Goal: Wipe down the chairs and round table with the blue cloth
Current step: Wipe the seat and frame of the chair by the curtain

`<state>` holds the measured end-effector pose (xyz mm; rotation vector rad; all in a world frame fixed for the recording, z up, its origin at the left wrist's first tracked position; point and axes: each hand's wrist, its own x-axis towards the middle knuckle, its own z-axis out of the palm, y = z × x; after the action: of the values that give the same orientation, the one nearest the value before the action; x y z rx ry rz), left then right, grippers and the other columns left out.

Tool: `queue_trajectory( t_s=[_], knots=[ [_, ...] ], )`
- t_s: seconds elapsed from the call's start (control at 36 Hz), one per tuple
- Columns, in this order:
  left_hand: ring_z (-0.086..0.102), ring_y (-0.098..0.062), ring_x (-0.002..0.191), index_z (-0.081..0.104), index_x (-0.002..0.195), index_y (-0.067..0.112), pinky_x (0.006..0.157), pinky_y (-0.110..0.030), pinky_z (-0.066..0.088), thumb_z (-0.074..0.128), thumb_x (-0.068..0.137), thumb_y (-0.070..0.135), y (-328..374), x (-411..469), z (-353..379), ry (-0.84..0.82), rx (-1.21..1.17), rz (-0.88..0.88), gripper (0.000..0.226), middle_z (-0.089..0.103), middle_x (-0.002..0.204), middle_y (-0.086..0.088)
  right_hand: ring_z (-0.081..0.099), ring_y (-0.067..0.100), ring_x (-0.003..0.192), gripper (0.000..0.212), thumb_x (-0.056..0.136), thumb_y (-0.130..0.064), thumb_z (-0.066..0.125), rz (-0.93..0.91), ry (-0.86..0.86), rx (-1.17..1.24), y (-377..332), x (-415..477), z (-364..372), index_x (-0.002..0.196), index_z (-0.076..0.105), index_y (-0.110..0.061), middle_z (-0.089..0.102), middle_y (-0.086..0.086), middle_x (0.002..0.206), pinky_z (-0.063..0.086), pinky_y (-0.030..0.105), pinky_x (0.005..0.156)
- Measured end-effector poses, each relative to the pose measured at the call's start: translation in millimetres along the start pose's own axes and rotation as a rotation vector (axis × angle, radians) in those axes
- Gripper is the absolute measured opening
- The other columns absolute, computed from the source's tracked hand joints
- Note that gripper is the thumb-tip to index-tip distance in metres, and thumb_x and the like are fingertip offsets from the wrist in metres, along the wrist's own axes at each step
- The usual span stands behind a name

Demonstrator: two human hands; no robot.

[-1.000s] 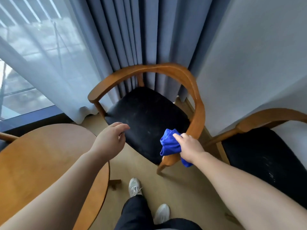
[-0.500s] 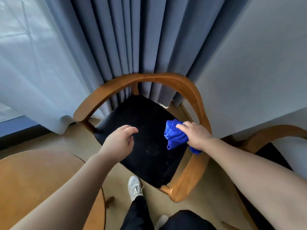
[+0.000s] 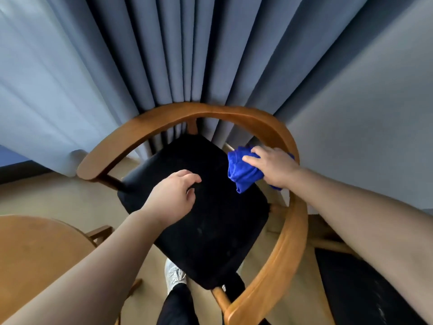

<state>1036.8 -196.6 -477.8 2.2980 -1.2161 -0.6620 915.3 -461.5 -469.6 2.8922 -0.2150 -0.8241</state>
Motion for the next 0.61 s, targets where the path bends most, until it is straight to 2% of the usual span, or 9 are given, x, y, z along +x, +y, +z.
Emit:
queue_trajectory(
  t_s=[0.17, 0.28, 0.33, 0.42, 0.5, 0.56, 0.61],
  knots=[
    [0.058, -0.009, 0.085, 0.057, 0.122, 0.025, 0.079, -0.026, 0.049, 0.048, 0.090, 0.015, -5, 27, 18, 0.066, -0.053, -0.094, 0.035, 0.053, 0.125, 0.011, 0.049, 0.032, 0.111, 0.049, 0.088, -0.008, 0.050, -0.165, 0.079, -0.312, 25, 69, -17, 0.135, 0.043, -0.020, 0.047, 0.012, 0.128, 0.041, 0.045, 0.092],
    [0.052, -0.008, 0.082, 0.058, 0.121, 0.024, 0.077, -0.025, 0.047, 0.048, 0.089, 0.014, -8, 40, 41, 0.091, -0.080, -0.129, 0.035, 0.054, 0.123, 0.010, 0.046, 0.037, 0.114, 0.046, 0.091, -0.010, 0.046, -0.219, 0.142, -0.517, 28, 109, -14, 0.137, 0.042, -0.016, 0.043, 0.017, 0.137, 0.040, 0.046, 0.092],
    [0.047, -0.006, 0.076, 0.059, 0.120, 0.024, 0.073, -0.023, 0.043, 0.048, 0.089, 0.013, -8, 46, 52, 0.102, -0.092, -0.144, 0.035, 0.054, 0.122, 0.010, 0.044, 0.040, 0.121, 0.042, 0.093, -0.015, 0.047, -0.231, 0.146, -0.624, 31, 126, -6, 0.135, 0.046, -0.015, 0.040, 0.019, 0.143, 0.039, 0.050, 0.097],
    [0.045, -0.005, 0.072, 0.059, 0.120, 0.023, 0.071, -0.021, 0.042, 0.048, 0.090, 0.014, -6, 54, 66, 0.099, -0.102, -0.152, 0.034, 0.054, 0.121, 0.011, 0.023, 0.045, 0.140, 0.044, 0.096, -0.027, 0.048, -0.191, 0.083, -0.755, 37, 141, 11, 0.139, 0.044, -0.017, 0.026, 0.020, 0.154, 0.023, 0.061, 0.109],
    [0.046, -0.004, 0.074, 0.060, 0.120, 0.023, 0.071, -0.020, 0.040, 0.047, 0.091, 0.014, -4, 61, 76, 0.098, -0.112, -0.152, 0.033, 0.054, 0.122, 0.011, -0.004, 0.043, 0.146, 0.057, 0.098, -0.035, 0.044, -0.113, -0.009, -0.895, 42, 143, 29, 0.150, 0.030, -0.015, 0.002, 0.019, 0.161, 0.001, 0.065, 0.112],
    [0.046, -0.005, 0.074, 0.060, 0.119, 0.023, 0.070, -0.020, 0.039, 0.047, 0.090, 0.014, -4, 63, 80, 0.099, -0.118, -0.156, 0.033, 0.054, 0.121, 0.011, -0.006, 0.042, 0.146, 0.060, 0.098, -0.037, 0.042, -0.096, -0.044, -0.935, 46, 141, 36, 0.151, 0.026, -0.014, -0.002, 0.018, 0.161, -0.002, 0.064, 0.112],
    [0.045, -0.004, 0.076, 0.061, 0.118, 0.022, 0.071, -0.021, 0.041, 0.048, 0.090, 0.013, -5, 63, 84, 0.101, -0.121, -0.150, 0.033, 0.055, 0.119, 0.010, -0.001, 0.042, 0.146, 0.060, 0.098, -0.036, 0.045, -0.100, -0.057, -0.947, 49, 139, 39, 0.150, 0.030, -0.013, 0.003, 0.019, 0.161, 0.000, 0.064, 0.114]
  ],
)
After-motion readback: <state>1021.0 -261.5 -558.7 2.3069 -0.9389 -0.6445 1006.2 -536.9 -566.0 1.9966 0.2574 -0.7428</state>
